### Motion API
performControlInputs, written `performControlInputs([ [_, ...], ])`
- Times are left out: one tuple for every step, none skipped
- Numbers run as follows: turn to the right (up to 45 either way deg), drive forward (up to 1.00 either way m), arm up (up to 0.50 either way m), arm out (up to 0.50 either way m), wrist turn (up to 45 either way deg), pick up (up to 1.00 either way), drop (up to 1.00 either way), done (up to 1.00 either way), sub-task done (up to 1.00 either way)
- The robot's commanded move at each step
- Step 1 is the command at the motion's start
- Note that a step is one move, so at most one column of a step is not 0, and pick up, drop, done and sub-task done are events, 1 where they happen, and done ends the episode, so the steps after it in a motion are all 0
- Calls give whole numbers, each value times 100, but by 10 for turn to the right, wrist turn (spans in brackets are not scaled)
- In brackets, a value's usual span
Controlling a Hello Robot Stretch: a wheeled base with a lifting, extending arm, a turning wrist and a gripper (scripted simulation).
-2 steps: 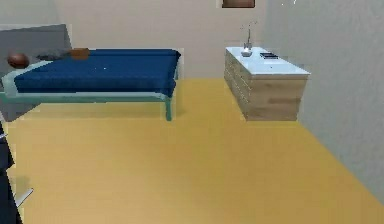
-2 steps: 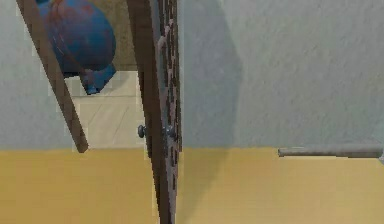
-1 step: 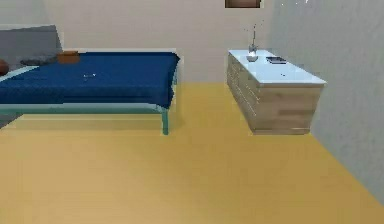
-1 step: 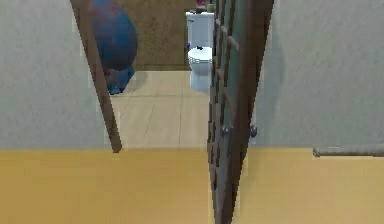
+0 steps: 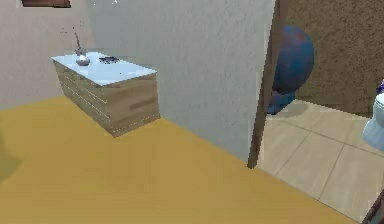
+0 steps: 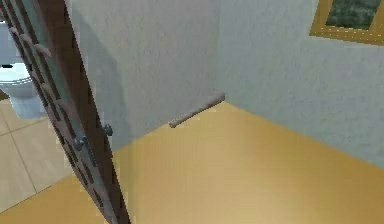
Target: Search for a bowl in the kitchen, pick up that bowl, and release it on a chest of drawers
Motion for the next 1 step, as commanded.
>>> performControlInputs([
  [150,0,0,0,0,0,0,0,0],
])
